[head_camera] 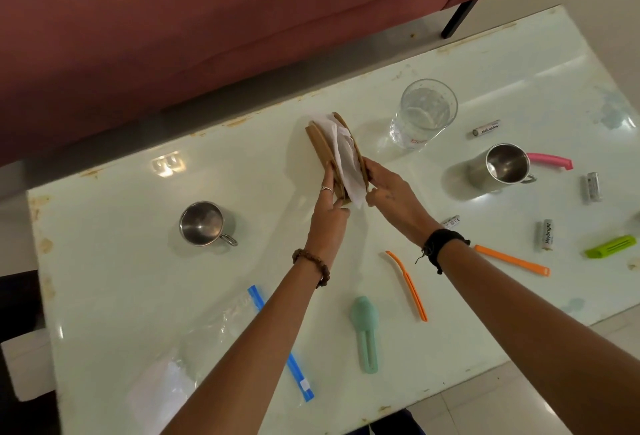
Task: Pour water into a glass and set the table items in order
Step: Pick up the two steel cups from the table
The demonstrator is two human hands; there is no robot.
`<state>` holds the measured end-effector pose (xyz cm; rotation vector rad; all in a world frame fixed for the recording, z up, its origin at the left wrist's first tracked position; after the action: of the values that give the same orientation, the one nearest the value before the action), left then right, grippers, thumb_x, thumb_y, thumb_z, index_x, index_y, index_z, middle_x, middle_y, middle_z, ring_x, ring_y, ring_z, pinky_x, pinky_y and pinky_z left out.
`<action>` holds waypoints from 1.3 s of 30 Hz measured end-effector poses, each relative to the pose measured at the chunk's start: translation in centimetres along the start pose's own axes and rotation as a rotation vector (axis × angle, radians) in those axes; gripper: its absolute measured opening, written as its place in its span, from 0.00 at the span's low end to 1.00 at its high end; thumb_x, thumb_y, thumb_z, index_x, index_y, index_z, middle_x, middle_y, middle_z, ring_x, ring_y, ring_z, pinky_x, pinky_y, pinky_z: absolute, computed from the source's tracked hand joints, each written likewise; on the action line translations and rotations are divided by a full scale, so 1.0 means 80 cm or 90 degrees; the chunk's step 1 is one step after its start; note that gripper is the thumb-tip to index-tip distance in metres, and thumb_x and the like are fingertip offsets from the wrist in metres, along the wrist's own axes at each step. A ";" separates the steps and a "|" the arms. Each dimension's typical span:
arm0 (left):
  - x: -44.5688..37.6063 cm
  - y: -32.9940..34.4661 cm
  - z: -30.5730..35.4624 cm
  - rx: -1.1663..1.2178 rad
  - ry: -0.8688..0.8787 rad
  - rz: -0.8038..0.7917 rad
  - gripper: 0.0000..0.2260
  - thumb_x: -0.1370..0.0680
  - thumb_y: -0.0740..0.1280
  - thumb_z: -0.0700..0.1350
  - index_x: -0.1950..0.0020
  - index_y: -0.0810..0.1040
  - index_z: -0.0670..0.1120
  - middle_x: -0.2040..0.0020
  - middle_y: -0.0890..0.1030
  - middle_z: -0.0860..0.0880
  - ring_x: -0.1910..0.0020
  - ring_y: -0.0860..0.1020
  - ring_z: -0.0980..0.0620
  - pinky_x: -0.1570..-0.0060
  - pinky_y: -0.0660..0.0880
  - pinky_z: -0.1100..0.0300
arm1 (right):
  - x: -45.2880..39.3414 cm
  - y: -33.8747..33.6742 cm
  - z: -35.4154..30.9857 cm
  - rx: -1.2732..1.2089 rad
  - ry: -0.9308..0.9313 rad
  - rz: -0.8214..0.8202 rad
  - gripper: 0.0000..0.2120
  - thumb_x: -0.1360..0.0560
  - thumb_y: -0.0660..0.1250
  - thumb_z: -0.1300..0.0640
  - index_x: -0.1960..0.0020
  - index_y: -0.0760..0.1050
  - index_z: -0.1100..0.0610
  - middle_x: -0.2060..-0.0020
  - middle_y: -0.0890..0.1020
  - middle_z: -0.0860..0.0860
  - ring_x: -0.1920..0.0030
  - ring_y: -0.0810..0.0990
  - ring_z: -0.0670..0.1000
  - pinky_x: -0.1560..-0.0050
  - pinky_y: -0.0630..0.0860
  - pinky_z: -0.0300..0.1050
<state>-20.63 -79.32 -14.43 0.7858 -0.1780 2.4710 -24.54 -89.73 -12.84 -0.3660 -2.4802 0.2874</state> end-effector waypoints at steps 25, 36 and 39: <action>0.041 -0.145 -0.027 0.560 -0.216 0.394 0.17 0.21 0.56 0.52 0.55 0.72 0.39 0.39 0.70 0.39 0.36 0.71 0.43 0.40 0.70 0.53 | 0.098 0.029 0.078 -0.089 0.036 0.171 0.26 0.26 0.58 0.72 0.31 0.68 0.54 0.33 0.73 0.52 0.37 0.70 0.45 0.54 0.69 0.22; 0.081 -0.068 -0.042 0.506 -0.209 0.422 0.09 0.24 0.62 0.45 0.63 0.72 0.43 0.59 0.78 0.47 0.53 0.80 0.50 0.56 0.77 0.61 | 0.101 0.003 0.079 -0.121 0.020 0.204 0.24 0.26 0.59 0.71 0.33 0.68 0.53 0.36 0.73 0.49 0.38 0.70 0.45 0.36 0.67 0.42; 0.103 -0.030 -0.046 0.496 -0.213 0.403 0.09 0.23 0.62 0.46 0.60 0.73 0.43 0.56 0.78 0.47 0.54 0.80 0.51 0.58 0.76 0.62 | 0.105 -0.028 0.084 -0.108 0.022 0.286 0.20 0.24 0.61 0.66 0.34 0.69 0.54 0.37 0.75 0.50 0.37 0.71 0.47 0.36 0.68 0.44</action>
<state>-26.84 -72.56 -12.89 1.6802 0.5363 2.9902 -35.51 -89.91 -12.96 -0.9937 -2.3706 0.2479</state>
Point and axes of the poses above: each hand's wrist, its own x-axis away from the middle knuckle, its own y-axis out of the palm, z = x × y, the point moved 3 cm from there along -x, towards the middle knuckle
